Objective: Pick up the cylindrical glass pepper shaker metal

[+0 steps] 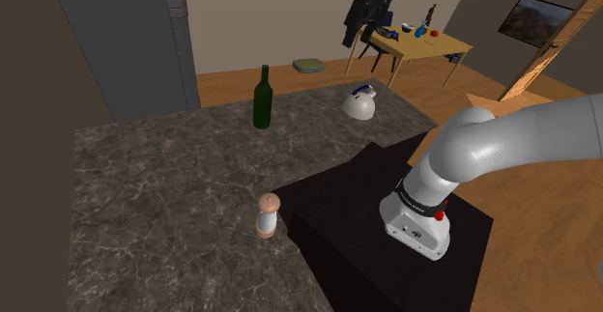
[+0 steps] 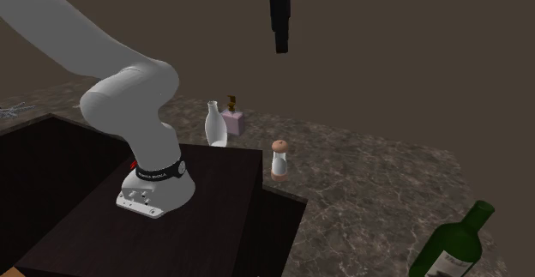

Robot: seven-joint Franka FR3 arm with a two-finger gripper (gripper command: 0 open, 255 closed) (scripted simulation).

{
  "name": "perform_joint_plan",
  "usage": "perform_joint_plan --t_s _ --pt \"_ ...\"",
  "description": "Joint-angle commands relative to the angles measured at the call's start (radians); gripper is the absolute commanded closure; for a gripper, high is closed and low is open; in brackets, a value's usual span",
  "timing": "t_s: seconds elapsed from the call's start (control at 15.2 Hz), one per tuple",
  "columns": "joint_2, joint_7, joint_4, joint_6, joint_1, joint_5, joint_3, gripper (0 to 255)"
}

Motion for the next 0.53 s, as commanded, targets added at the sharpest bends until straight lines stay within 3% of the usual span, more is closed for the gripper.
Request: perform_joint_plan --t_s 0.0,0.46 --pt "0.000 0.000 0.000 0.000 0.000 0.000 0.000 0" --pt "-0.002 0.097 -0.193 0.193 0.035 0.062 0.107 0"
